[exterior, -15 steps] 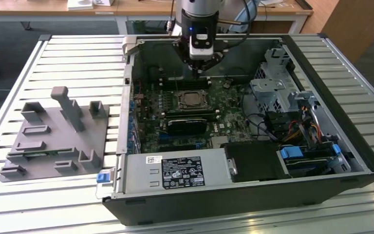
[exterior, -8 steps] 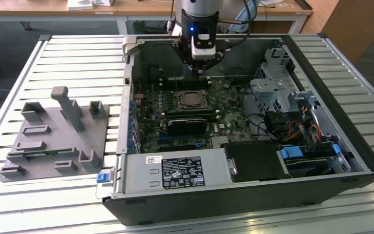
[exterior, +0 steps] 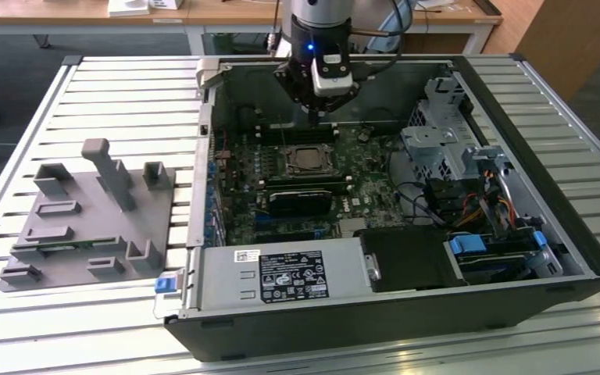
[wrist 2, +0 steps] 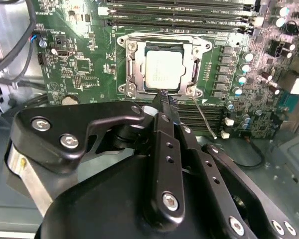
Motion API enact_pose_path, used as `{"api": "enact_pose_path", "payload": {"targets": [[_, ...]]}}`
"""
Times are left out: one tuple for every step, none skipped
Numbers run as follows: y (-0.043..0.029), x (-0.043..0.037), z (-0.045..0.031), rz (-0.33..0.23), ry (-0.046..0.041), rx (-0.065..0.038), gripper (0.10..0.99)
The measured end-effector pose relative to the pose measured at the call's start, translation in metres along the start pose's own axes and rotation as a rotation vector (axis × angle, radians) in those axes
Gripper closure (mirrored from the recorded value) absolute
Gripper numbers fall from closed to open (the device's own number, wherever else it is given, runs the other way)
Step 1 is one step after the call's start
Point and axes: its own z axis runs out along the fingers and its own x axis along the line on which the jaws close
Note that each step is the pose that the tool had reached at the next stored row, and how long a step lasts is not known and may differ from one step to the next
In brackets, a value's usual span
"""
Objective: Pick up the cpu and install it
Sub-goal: 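Install the first cpu locking lever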
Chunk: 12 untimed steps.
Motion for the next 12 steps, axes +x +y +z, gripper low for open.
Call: {"api": "enact_pose_path", "payload": {"targets": [[0.0,0.0,0.0,-0.009,0.0002,0.0,0.98],[0.0,0.0,0.0,-0.017,0.0005,0.0,0.98],[0.0,0.0,0.0,-0.025,0.0008,-0.001,0.98],[0.0,0.0,0.0,-0.034,0.001,-0.001,0.98],[0.0,0.0,0.0,-0.043,0.0012,-0.001,0.98],[0.0,0.0,0.0,-0.052,0.0015,-0.001,0.98],[0.0,0.0,0.0,-0.061,0.0018,-0.002,0.98],[0.0,0.0,0.0,-0.071,0.0021,-0.002,0.98],[0.0,0.0,0.0,-0.08,0.0024,-0.002,0.98],[0.0,0.0,0.0,-0.089,0.0026,-0.002,0.98],[0.0,0.0,0.0,-0.098,0.0029,-0.003,0.98],[0.0,0.0,0.0,-0.106,0.0031,-0.003,0.98]]}}
